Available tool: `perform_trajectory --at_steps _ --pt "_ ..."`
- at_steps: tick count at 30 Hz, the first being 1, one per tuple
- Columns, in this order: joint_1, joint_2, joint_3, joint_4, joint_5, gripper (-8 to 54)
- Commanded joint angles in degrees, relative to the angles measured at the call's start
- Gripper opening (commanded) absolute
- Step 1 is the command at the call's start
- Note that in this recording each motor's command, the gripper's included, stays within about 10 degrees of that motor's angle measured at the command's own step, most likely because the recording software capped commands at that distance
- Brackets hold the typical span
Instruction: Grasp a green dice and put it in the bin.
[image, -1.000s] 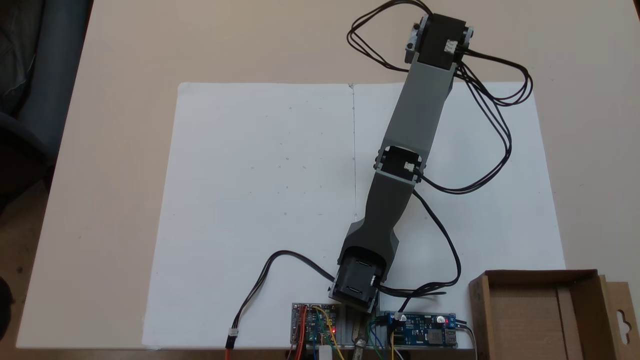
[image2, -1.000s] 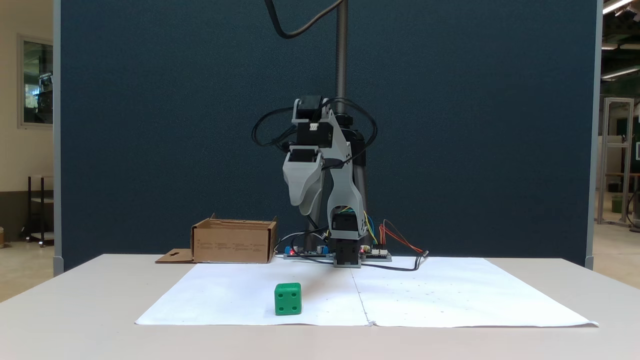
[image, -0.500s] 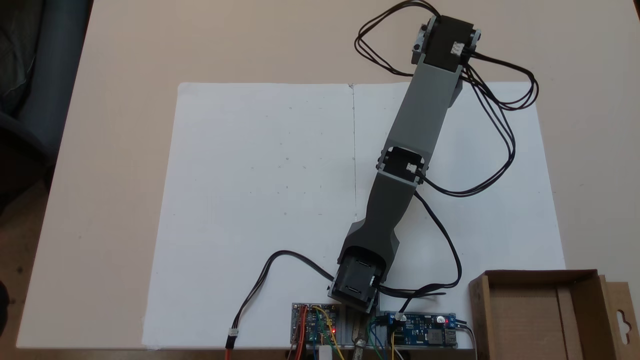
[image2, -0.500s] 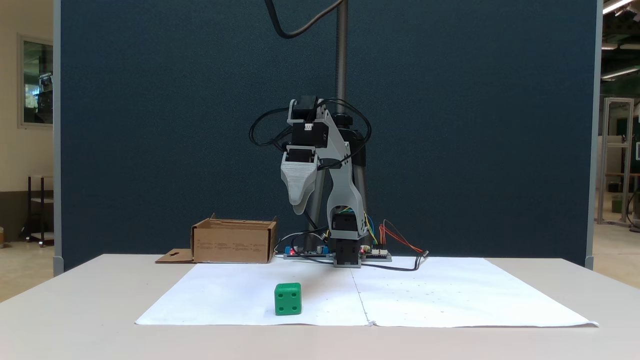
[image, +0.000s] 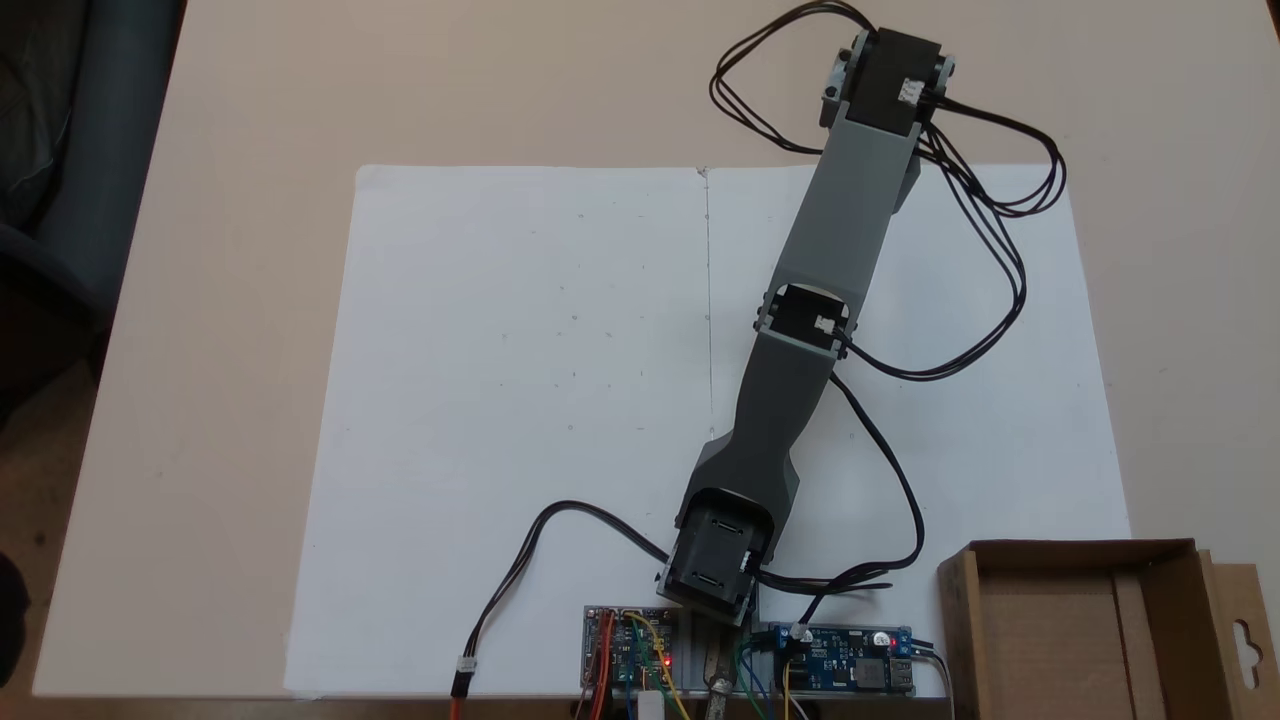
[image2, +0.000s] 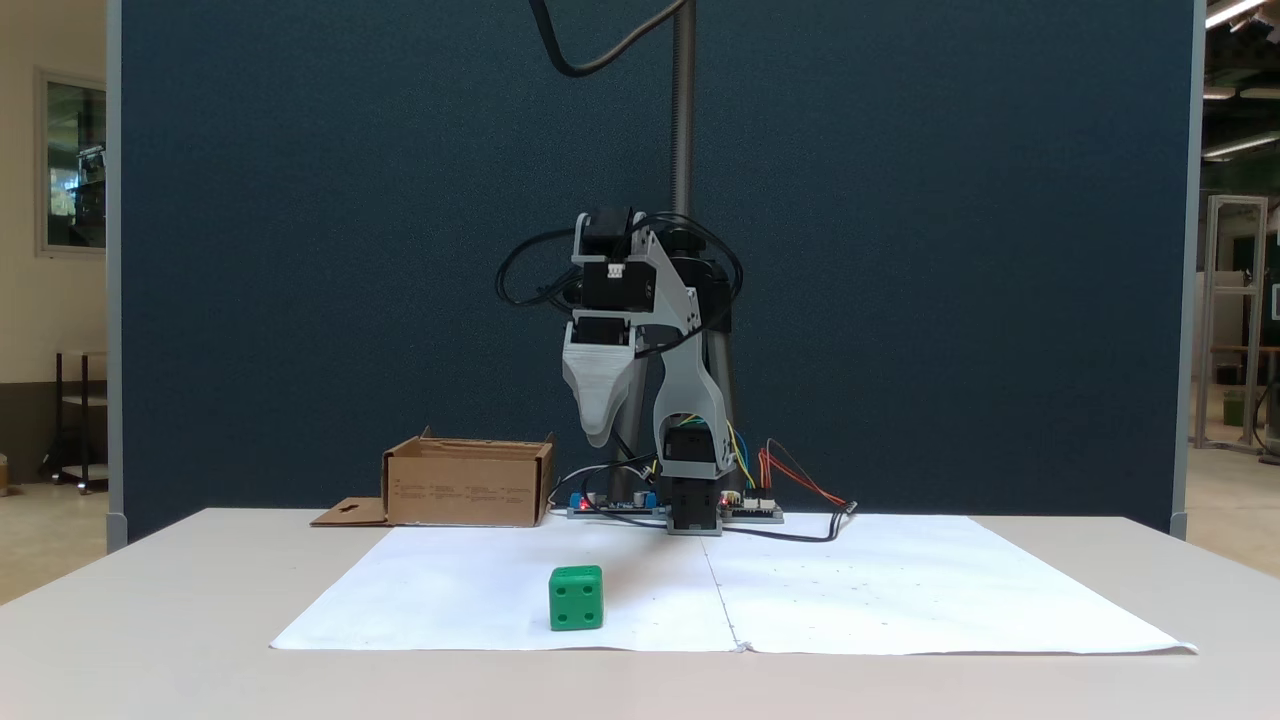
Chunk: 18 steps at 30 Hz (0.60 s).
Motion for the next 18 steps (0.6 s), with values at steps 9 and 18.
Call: perform_trajectory --at_steps 9,18 --pt "-0.97 -6.24 -13.62 1.76 -0.44 43.2" --pt "-1.32 -9.49 -20.21 6.06 -0.09 43.2"
